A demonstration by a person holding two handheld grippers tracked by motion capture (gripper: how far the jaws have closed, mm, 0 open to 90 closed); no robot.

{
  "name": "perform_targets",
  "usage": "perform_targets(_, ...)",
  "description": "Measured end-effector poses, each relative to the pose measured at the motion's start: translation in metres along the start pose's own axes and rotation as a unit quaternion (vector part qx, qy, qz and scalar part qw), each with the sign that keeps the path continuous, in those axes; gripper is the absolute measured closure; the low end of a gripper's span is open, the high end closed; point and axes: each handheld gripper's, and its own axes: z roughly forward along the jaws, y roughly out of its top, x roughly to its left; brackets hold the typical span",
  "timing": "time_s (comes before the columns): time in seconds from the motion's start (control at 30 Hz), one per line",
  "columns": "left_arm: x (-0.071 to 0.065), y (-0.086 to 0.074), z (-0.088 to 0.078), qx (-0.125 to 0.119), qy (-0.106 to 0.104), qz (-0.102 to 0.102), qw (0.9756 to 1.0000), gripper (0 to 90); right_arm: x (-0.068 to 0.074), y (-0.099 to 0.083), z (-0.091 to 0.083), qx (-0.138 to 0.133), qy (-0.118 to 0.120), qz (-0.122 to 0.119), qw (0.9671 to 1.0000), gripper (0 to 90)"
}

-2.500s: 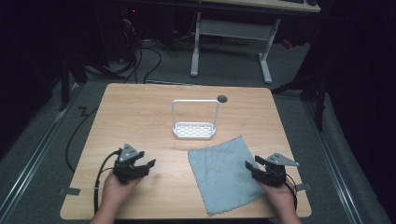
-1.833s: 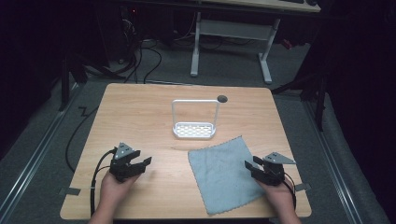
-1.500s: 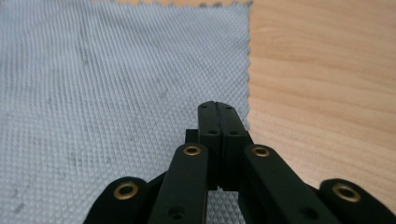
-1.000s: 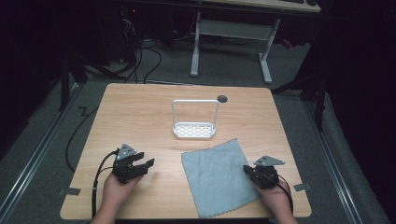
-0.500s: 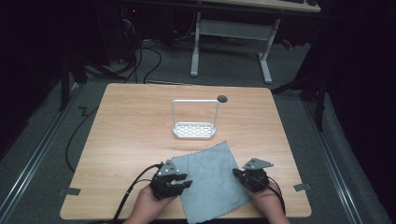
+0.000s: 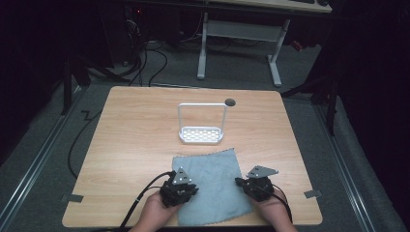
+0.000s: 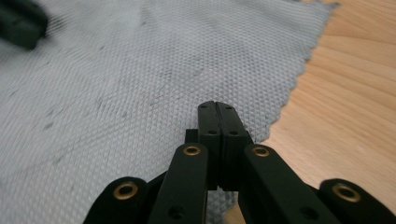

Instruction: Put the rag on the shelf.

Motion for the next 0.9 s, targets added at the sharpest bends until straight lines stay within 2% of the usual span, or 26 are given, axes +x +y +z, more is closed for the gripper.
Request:
perform_targets(0.1, 0.013, -0.003, -0.005, -0.003, 0.014, -0.018, 0.9997, 80.2, 0.008, 0.002, 0.003, -0.001, 0.014, -0.010, 0.9998, 90.0)
perform_targets(0.2, 0.025, -0.001, -0.010, -0.017, 0.044, -0.016, 0.9988, 80.5, 0.014, 0.006, 0.005, -0.009, 0.019, -0.018, 0.9996, 89.9)
perform_targets(0.3, 0.041, 0.006, -0.009, -0.031, 0.074, -0.023, 0.9965, 79.9, 0.007, 0.018, 0.010, -0.026, -0.002, -0.006, 0.9996, 88.4)
perform_targets(0.4, 0.055, 0.006, -0.005, -0.020, 0.083, -0.038, 0.9956, 79.3, -0.005, 0.029, 0.020, -0.024, -0.035, -0.002, 0.9991, 87.6)
perform_targets(0.47, 0.055, 0.002, -0.005, -0.020, 0.083, -0.035, 0.9957, 79.5, -0.011, 0.032, 0.028, -0.021, -0.035, 0.020, 0.9990, 87.6)
perform_targets(0.53, 0.053, 0.000, -0.007, -0.018, 0.082, -0.031, 0.9960, 79.7, -0.009, 0.030, 0.033, -0.010, -0.037, 0.011, 0.9992, 87.7)
perform_targets(0.57, 0.053, 0.000, -0.008, -0.017, 0.078, -0.032, 0.9963, 79.9, -0.006, 0.029, 0.033, -0.014, -0.040, 0.000, 0.9991, 87.7)
perform_targets(0.67, 0.052, -0.005, -0.012, -0.020, 0.064, -0.045, 0.9967, 79.8, 0.000, 0.025, 0.029, -0.015, -0.029, -0.005, 0.9994, 87.6)
perform_targets(0.77, 0.045, -0.011, -0.018, -0.014, 0.050, -0.043, 0.9977, 79.8, 0.008, 0.019, 0.023, -0.012, -0.019, -0.015, 0.9996, 87.2)
perform_targets(0.9, 0.034, -0.018, -0.026, -0.002, 0.031, -0.040, 0.9987, 79.8, 0.014, 0.009, 0.013, -0.010, 0.008, -0.001, 0.9999, 86.6)
